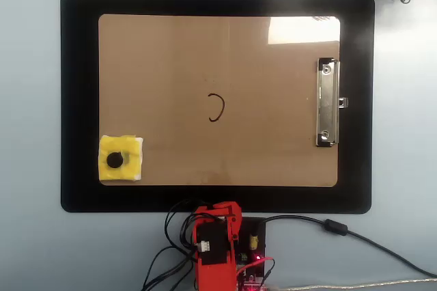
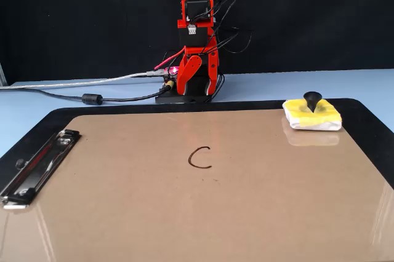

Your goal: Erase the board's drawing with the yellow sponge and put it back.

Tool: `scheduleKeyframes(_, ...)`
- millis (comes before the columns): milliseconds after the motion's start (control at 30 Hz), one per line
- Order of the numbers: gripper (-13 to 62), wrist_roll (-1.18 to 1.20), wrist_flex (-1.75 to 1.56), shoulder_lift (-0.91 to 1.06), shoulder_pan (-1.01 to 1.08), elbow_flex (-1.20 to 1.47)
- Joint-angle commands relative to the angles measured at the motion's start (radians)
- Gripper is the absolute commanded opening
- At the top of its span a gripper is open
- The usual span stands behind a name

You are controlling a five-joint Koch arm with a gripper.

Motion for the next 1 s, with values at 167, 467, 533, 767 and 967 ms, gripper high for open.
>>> scheduleKeyframes(167,33.9,-0.014,-0.169,0.002,-0.38,-0.508)
scheduleKeyframes(467,33.8,-0.018,-0.454,0.025,-0.522,-0.388)
scheduleKeyframes(533,33.7,-0.02,-0.601,0.025,-0.609,-0.342)
scheduleKeyframes(767,33.7,-0.021,-1.238,0.02,-0.752,-0.13)
scheduleKeyframes(967,33.7,-0.02,-1.606,-0.064,-0.887,0.035)
